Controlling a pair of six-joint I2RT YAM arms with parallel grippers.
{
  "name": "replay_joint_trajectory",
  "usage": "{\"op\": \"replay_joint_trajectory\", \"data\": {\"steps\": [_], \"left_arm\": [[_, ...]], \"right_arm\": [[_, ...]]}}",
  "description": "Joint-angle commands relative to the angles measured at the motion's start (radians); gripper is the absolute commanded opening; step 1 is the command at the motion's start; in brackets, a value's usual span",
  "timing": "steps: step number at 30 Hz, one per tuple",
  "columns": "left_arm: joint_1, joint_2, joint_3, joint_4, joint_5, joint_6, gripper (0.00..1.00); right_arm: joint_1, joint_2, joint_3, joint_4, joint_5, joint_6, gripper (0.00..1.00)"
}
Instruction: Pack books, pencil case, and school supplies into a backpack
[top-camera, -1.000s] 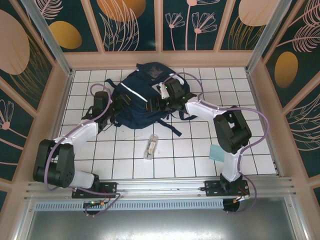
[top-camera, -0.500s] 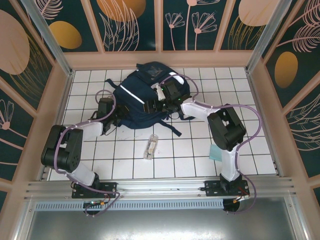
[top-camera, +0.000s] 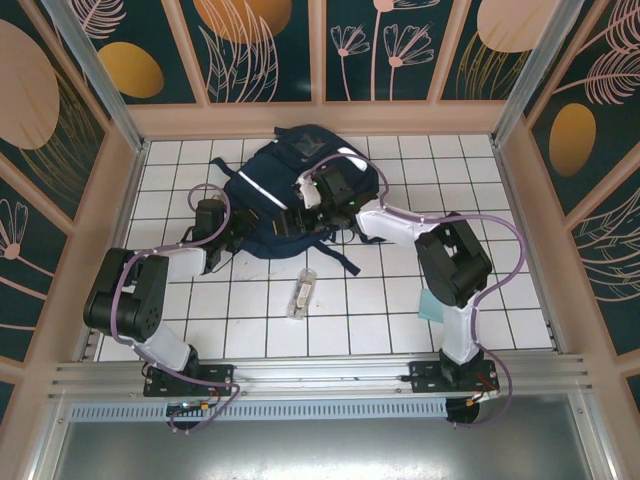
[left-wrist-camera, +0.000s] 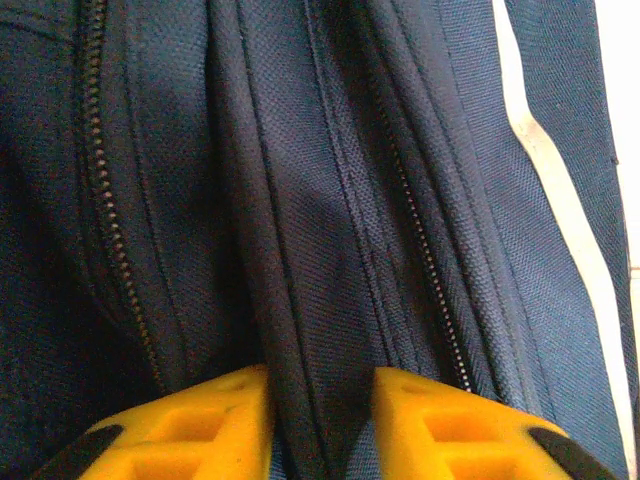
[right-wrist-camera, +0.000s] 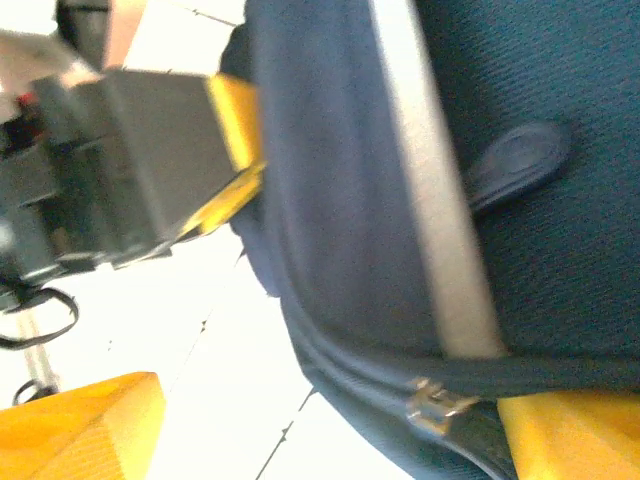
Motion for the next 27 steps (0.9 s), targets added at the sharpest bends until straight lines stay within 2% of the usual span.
{"op": "replay_joint_trajectory", "data": {"steps": [1, 6, 10, 16, 18, 21, 24, 27], "left_arm": [[-0.024, 0.009, 0.007, -0.040, 0.050, -0.012, 0.37], [-0.025, -0.013, 0.007, -0.063, 0.037, 0.002, 0.42], [-0.025, -0.051, 0.050, -0.178, -0.001, 0.088, 0.44], [-0.031, -0.163, 0.112, -0.355, -0.071, 0.217, 0.46], [-0.039, -0.187, 0.126, -0.375, -0.055, 0.216, 0.48], [-0.069, -0.209, 0.137, -0.373, -0.013, 0.186, 0.50], [-0.113, -0.202, 0.160, -0.381, 0.020, 0.171, 0.51], [-0.163, -0.191, 0.188, -0.405, -0.006, 0.185, 0.50]], "right_arm": [[0.050, -0.065, -0.007, -0.042, -0.156, 0.021, 0.86], [0.024, -0.118, -0.056, -0.057, -0.108, 0.019, 0.86], [-0.025, -0.167, -0.079, -0.053, -0.020, 0.025, 0.86], [-0.092, -0.212, -0.090, -0.054, 0.281, 0.115, 0.85], [-0.120, -0.210, -0.101, -0.023, 0.325, 0.152, 0.83], [-0.151, -0.182, -0.109, 0.058, 0.310, 0.163, 0.78], [-0.162, -0.115, -0.055, 0.063, 0.294, 0.158, 0.71], [-0.163, -0.040, 0.013, 0.049, 0.305, 0.143, 0.65]]}}
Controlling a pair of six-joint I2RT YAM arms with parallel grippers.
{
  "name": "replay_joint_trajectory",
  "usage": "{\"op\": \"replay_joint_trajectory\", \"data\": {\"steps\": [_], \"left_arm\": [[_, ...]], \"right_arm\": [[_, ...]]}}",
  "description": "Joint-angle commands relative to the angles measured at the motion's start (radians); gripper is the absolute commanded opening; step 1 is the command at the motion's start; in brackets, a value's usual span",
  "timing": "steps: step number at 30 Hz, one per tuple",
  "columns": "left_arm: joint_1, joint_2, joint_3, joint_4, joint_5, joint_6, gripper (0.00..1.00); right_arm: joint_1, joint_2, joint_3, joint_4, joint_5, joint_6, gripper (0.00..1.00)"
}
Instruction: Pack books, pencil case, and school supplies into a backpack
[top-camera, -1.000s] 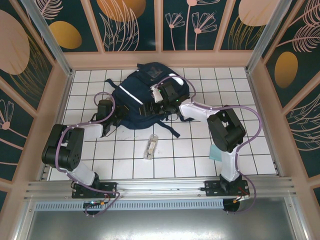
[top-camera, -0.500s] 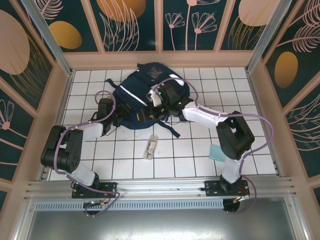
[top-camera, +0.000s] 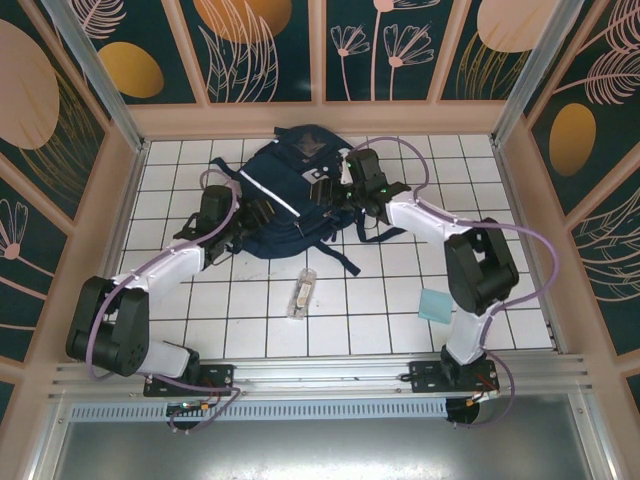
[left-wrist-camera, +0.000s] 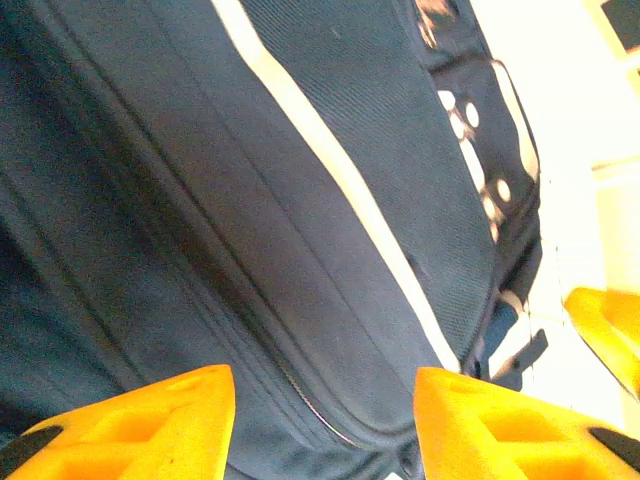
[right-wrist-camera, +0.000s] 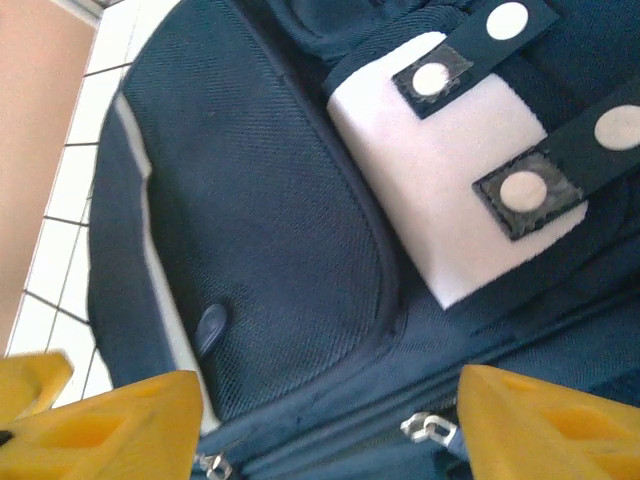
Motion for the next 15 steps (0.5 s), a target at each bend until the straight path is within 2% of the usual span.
{"op": "replay_joint_trajectory", "data": {"steps": [1, 7, 8, 12, 15], "left_arm": [[-0.051, 0.010, 0.049, -0.066, -0.008, 0.027, 0.50], [-0.141, 0.027, 0.062, -0.102, -0.076, 0.024, 0.50], [-0.154, 0.033, 0.062, -0.103, -0.090, 0.023, 0.50], [-0.200, 0.075, 0.082, -0.119, -0.119, 0.015, 0.53], [-0.225, 0.105, 0.102, -0.120, -0.133, 0.005, 0.53]], "right_arm": [[0.003, 0.085, 0.076, 0.027, 0.027, 0.001, 0.65], [0.001, 0.212, 0.165, 0.034, -0.003, 0.002, 0.63], [0.001, 0.225, 0.171, 0.040, -0.019, 0.007, 0.58], [0.000, 0.239, 0.153, 0.116, -0.142, 0.055, 0.28], [0.001, 0.219, 0.135, 0.131, -0.162, 0.089, 0.10]]}}
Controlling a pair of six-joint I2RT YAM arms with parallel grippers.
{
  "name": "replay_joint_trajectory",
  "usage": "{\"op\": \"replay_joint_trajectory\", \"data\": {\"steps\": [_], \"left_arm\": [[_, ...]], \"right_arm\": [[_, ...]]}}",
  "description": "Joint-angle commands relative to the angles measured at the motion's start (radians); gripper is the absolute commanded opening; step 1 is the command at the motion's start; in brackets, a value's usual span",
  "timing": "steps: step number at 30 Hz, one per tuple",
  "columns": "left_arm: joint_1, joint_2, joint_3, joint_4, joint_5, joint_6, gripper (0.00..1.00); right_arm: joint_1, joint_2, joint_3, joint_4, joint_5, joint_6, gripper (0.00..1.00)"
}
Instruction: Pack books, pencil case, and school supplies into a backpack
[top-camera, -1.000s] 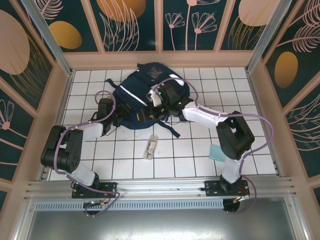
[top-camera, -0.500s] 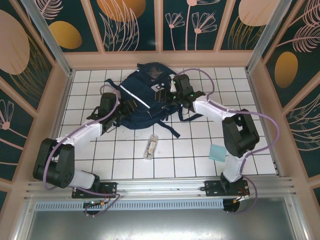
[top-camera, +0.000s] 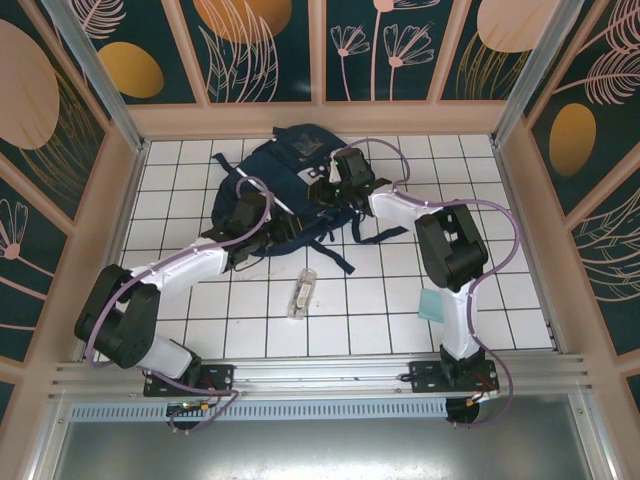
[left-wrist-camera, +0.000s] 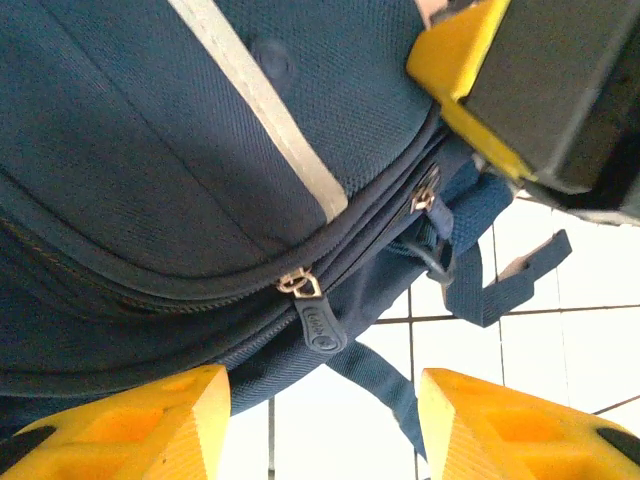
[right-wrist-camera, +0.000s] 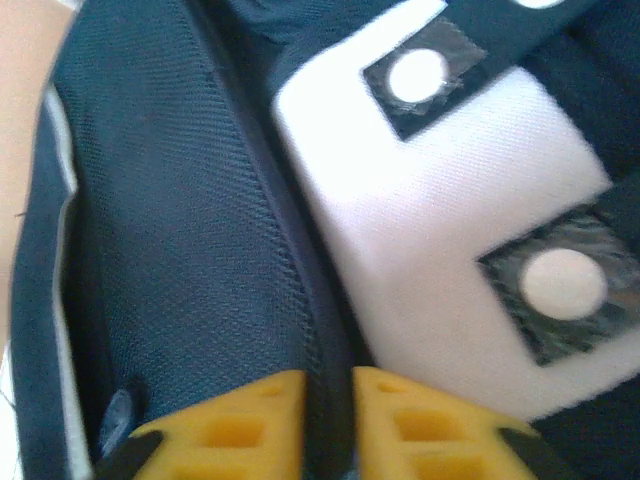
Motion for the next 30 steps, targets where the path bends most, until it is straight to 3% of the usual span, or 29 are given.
{"op": "replay_joint_trajectory", "data": {"steps": [1, 3, 8, 14, 21, 30], "left_arm": [[-0.024, 0.038, 0.046, -0.023, -0.040, -0.009, 0.53], [-0.032, 0.059, 0.068, -0.039, -0.070, -0.005, 0.54], [-0.033, 0.085, 0.080, -0.056, -0.180, 0.010, 0.61], [-0.033, 0.168, 0.144, -0.077, -0.269, 0.039, 0.59], [-0.033, 0.241, 0.145, -0.056, -0.265, 0.036, 0.33], [-0.032, 0.165, 0.122, -0.063, -0.267, 0.053, 0.00]], "right_arm": [[0.008, -0.010, -0.010, 0.074, -0.077, 0.057, 0.06], [0.008, -0.026, -0.030, 0.084, -0.083, 0.078, 0.00], [0.011, -0.053, -0.072, 0.129, -0.104, 0.120, 0.00], [0.025, -0.068, -0.096, 0.164, -0.118, 0.144, 0.00], [0.030, -0.080, -0.106, 0.158, -0.087, 0.138, 0.00], [0.016, -0.099, -0.136, 0.191, -0.050, 0.154, 0.00]]}}
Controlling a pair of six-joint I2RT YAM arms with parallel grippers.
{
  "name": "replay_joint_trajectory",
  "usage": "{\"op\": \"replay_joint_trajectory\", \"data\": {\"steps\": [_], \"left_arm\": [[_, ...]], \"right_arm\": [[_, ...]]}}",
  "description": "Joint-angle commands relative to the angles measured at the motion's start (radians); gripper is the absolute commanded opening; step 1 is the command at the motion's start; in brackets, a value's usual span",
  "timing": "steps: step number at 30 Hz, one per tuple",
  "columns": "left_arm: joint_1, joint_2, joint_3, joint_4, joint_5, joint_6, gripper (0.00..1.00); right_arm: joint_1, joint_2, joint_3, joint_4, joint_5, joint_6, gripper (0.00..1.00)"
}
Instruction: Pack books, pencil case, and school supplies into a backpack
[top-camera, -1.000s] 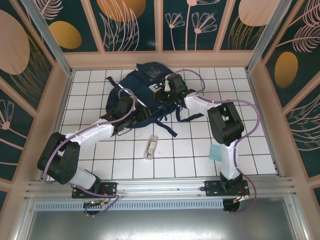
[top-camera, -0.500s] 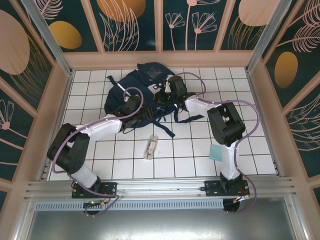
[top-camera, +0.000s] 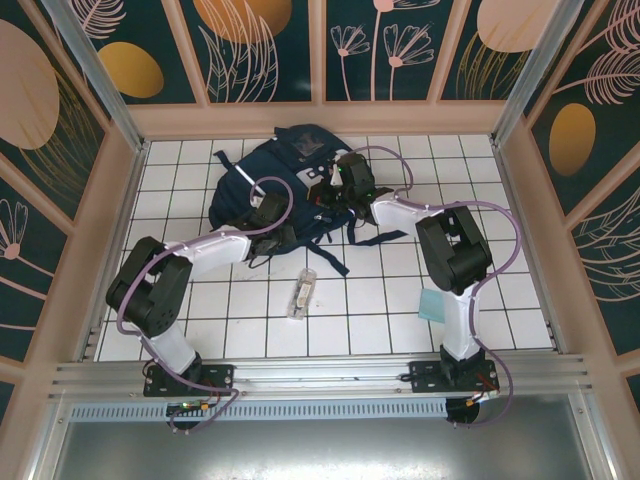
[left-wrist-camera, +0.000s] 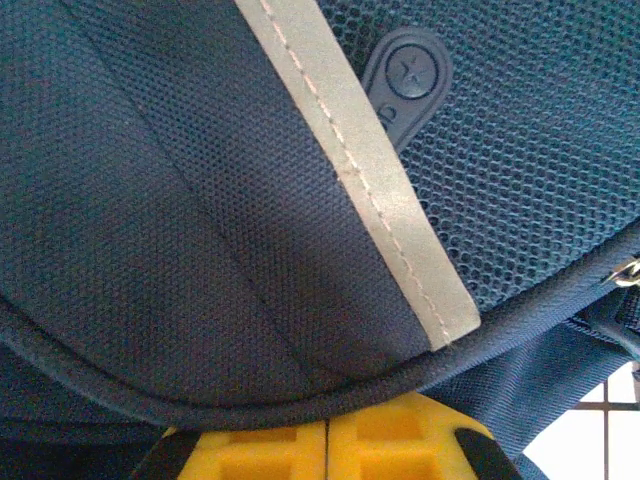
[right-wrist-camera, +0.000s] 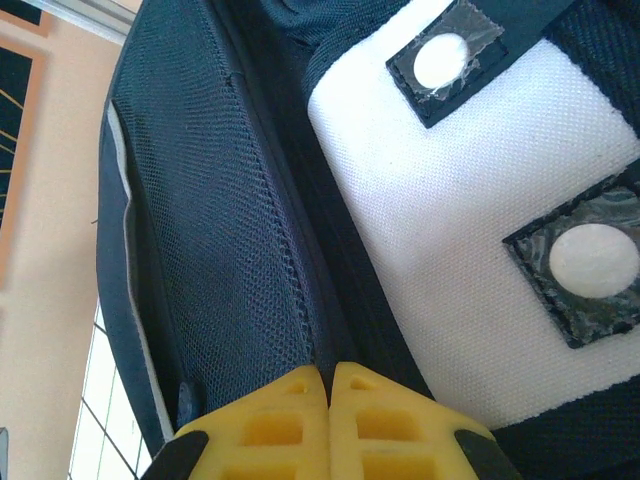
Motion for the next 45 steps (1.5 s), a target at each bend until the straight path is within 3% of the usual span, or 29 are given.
{"op": "replay_joint_trajectory", "data": {"steps": [1, 15, 21, 26, 31, 36, 42, 45], "left_arm": [[0.007, -0.045, 0.000, 0.028, -0.007, 0.022, 0.00], [0.158, -0.135, 0.042, -0.288, 0.072, 0.278, 0.00], [0.166, -0.119, 0.100, -0.407, 0.150, 0.397, 0.00], [0.181, -0.094, 0.125, -0.478, -0.007, 0.494, 0.00], [0.209, -0.101, 0.126, -0.493, -0.023, 0.553, 0.00], [0.190, -0.108, 0.097, -0.404, 0.305, 0.491, 0.00], [0.053, -0.080, 0.134, -0.236, 0.457, 0.334, 0.00], [-0.012, -0.040, 0.150, -0.127, 0.526, 0.247, 0.00]], "right_arm": [[0.010, -0.061, -0.019, 0.008, -0.004, 0.014, 0.00], [-0.032, -0.101, -0.058, -0.034, 0.110, -0.037, 0.00], [-0.046, -0.099, -0.044, -0.061, 0.142, -0.064, 0.00], [-0.055, -0.104, -0.023, -0.097, 0.177, -0.106, 0.00], [-0.084, -0.117, -0.020, -0.116, 0.194, -0.127, 0.00], [-0.103, -0.137, -0.020, -0.100, 0.126, -0.099, 0.00], [-0.103, -0.273, -0.122, -0.091, 0.097, -0.039, 0.38], [-0.103, -0.353, -0.189, -0.136, 0.112, -0.017, 0.49]]}}
